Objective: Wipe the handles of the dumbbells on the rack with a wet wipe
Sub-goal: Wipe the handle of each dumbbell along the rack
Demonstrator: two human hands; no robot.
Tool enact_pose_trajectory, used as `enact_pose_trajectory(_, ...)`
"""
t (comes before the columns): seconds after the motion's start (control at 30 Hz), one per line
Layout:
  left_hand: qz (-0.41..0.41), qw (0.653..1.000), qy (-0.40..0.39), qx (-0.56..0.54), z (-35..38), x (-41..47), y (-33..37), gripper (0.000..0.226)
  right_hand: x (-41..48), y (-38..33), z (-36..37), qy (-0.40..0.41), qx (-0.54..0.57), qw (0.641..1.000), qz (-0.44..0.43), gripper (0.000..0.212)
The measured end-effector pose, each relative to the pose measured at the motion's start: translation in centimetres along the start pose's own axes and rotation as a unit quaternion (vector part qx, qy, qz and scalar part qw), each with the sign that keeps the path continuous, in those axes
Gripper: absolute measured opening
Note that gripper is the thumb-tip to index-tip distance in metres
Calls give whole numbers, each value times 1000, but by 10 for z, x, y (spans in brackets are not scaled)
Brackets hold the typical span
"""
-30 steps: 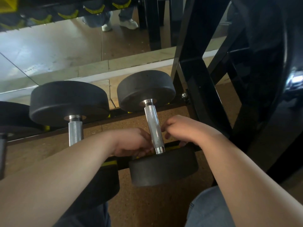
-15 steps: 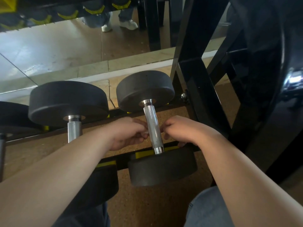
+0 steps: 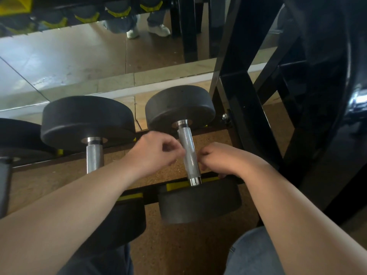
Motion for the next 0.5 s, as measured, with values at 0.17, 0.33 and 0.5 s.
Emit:
enact_pose_trajectory(0.17,74,996,4,43,4,-7,6,6,0,0,2,10,-22,1000,-14,26)
enact_pose_trajectory(0.33,84,981,170,-36,3,10,15,7,-1,-2,-1,39,5,999,-32,25)
enact_pose_trajectory(0.5,258,956,47,133,18,-4,22,11,-2,-3,-11,143,99,983,-66,23)
Point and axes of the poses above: each hand's wrist, its own x-axis towards the middle knuckle, its own z-axis out of the palm, y = z × x, the point moved 3 cm from there along x, towards the middle knuckle
